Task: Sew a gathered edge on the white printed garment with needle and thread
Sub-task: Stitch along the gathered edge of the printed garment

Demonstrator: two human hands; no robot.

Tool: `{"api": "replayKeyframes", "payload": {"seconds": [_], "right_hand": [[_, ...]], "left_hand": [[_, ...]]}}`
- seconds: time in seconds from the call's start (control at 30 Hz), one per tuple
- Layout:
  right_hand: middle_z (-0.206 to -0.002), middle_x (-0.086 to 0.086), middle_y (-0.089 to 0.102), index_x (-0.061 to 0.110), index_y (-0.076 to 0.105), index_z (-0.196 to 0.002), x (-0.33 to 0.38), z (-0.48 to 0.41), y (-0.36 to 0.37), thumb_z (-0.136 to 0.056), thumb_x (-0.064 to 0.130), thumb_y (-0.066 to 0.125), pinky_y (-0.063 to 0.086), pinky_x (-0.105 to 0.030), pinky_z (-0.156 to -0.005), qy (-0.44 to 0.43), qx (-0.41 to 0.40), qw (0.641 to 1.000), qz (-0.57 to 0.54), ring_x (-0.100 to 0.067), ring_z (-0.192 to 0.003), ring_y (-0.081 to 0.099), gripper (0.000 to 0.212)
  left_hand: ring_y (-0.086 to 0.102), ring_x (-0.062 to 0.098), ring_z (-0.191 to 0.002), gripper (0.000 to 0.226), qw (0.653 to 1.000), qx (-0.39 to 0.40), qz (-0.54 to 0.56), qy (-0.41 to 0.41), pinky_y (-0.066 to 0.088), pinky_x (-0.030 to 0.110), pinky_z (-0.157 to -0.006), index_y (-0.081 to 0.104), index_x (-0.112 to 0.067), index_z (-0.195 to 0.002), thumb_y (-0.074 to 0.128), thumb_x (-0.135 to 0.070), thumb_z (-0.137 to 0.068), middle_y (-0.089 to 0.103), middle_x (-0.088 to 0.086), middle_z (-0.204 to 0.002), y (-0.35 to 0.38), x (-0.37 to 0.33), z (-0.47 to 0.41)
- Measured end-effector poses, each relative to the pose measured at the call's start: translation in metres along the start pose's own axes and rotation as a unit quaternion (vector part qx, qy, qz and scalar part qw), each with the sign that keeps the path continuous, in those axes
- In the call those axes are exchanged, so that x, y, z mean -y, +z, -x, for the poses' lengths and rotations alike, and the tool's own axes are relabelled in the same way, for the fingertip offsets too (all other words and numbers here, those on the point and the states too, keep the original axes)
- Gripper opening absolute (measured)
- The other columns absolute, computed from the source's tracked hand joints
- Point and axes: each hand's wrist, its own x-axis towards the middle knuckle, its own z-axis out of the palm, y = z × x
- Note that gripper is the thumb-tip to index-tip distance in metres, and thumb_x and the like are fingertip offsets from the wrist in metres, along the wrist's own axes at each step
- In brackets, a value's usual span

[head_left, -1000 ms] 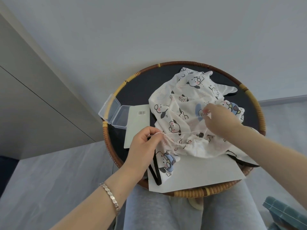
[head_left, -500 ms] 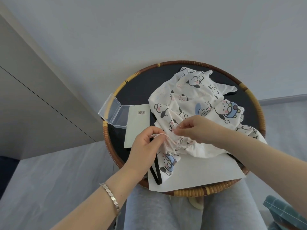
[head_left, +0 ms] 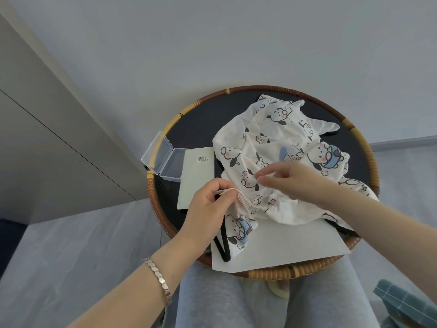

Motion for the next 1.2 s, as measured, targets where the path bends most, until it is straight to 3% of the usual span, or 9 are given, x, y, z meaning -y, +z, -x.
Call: {"api": "replayKeyframes", "payload": {"seconds": [0.1, 0.23, 0.4, 0.5, 0.6, 0.87, 1.0, 1.1, 1.2], "right_hand": [[-0.05, 0.008, 0.039, 0.023, 0.071, -0.089, 0.016, 0.006, 0.01, -0.083, 0.033, 0.064, 0.03, -0.017, -0.045, -0.007, 0.107, 0.993, -0.042, -0.004, -0.044, 0.032, 0.013], [-0.043, 0.015, 0.047, 0.021, 0.068, -0.078, 0.02, 0.006, 0.016, -0.084, 0.025, 0.065, 0.03, -0.017, -0.046, -0.014, 0.117, 0.992, -0.039, -0.003, -0.045, 0.033, 0.008], [-0.053, 0.005, 0.04, 0.005, 0.067, -0.083, 0.008, -0.002, 0.015, -0.087, 0.024, 0.062, 0.026, -0.012, -0.04, 0.03, 0.011, 0.999, -0.009, -0.006, -0.043, 0.029, 0.021], [-0.052, 0.006, 0.04, 0.012, 0.064, -0.075, 0.001, -0.005, 0.012, -0.09, 0.025, 0.055, 0.028, -0.015, -0.043, 0.046, -0.035, 0.993, 0.1, -0.007, -0.043, 0.033, 0.022], [-0.05, 0.006, 0.041, 0.019, 0.058, -0.069, -0.005, -0.007, 0.01, -0.09, 0.026, 0.053, 0.029, -0.02, -0.047, 0.064, -0.053, 0.989, 0.125, -0.009, -0.045, 0.036, 0.023], [-0.064, 0.0, 0.055, 0.009, 0.062, -0.086, -0.015, -0.011, 0.011, -0.092, 0.025, 0.049, 0.034, -0.023, -0.048, 0.097, -0.092, 0.974, 0.183, -0.012, -0.053, 0.046, 0.022], [-0.076, -0.009, 0.062, 0.0, 0.062, -0.092, -0.023, -0.013, 0.006, -0.092, 0.021, 0.044, 0.036, -0.026, -0.051, 0.113, -0.124, 0.956, 0.243, -0.018, -0.059, 0.047, 0.028], [-0.067, 0.002, 0.052, 0.013, 0.055, -0.095, -0.017, -0.011, 0.006, -0.091, 0.025, 0.048, 0.036, -0.024, -0.051, 0.088, -0.127, 0.967, 0.2, -0.012, -0.057, 0.047, 0.014], [-0.064, 0.004, 0.046, 0.021, 0.051, -0.099, -0.001, -0.003, 0.011, -0.092, 0.027, 0.047, 0.037, -0.026, -0.055, 0.037, -0.109, 0.992, 0.054, -0.012, -0.057, 0.045, 0.01]], "left_hand": [[0.057, -0.005, -0.067, 0.017, 1.0, 0.006, 0.0, 0.001, 0.044, 0.007, -0.06, 0.062, -0.017, -0.079, 0.053, -0.009, -0.09, 0.062, -0.006, -0.073, 0.0, -0.001, 0.001], [0.056, -0.008, -0.065, 0.016, 1.0, 0.003, -0.008, 0.005, 0.042, 0.005, -0.059, 0.063, -0.015, -0.08, 0.053, -0.008, -0.089, 0.061, -0.008, -0.072, -0.002, -0.002, 0.001], [0.058, -0.001, -0.074, 0.013, 1.0, 0.012, -0.002, 0.001, 0.046, 0.008, -0.065, 0.064, -0.016, -0.082, 0.054, -0.009, -0.089, 0.064, -0.003, -0.079, -0.004, 0.0, 0.002], [0.06, 0.001, -0.076, 0.014, 1.0, 0.011, 0.008, 0.003, 0.047, 0.01, -0.067, 0.064, -0.016, -0.081, 0.055, -0.009, -0.088, 0.065, -0.003, -0.079, -0.006, 0.001, 0.002], [0.06, 0.002, -0.076, 0.013, 1.0, 0.013, 0.009, 0.004, 0.047, 0.01, -0.068, 0.064, -0.015, -0.081, 0.055, -0.009, -0.088, 0.065, -0.003, -0.079, -0.007, 0.001, 0.001], [0.061, 0.003, -0.078, 0.014, 1.0, 0.013, 0.023, 0.004, 0.048, 0.013, -0.072, 0.066, -0.015, -0.081, 0.056, -0.009, -0.088, 0.067, -0.007, -0.077, -0.008, 0.004, 0.001], [0.063, 0.006, -0.083, 0.014, 1.0, 0.01, 0.023, -0.008, 0.051, 0.022, -0.077, 0.067, -0.016, -0.085, 0.054, -0.012, -0.09, 0.068, -0.011, -0.078, -0.011, 0.007, 0.003], [0.063, 0.007, -0.087, 0.014, 1.0, -0.004, 0.0, 0.006, 0.051, 0.026, -0.081, 0.067, -0.019, -0.087, 0.054, -0.014, -0.09, 0.069, -0.013, -0.08, -0.012, 0.009, 0.003], [0.065, 0.011, -0.092, 0.012, 1.0, -0.016, -0.01, 0.013, 0.053, 0.032, -0.085, 0.068, -0.024, -0.089, 0.059, -0.017, -0.087, 0.07, -0.01, -0.086, -0.014, 0.01, 0.002]]}}
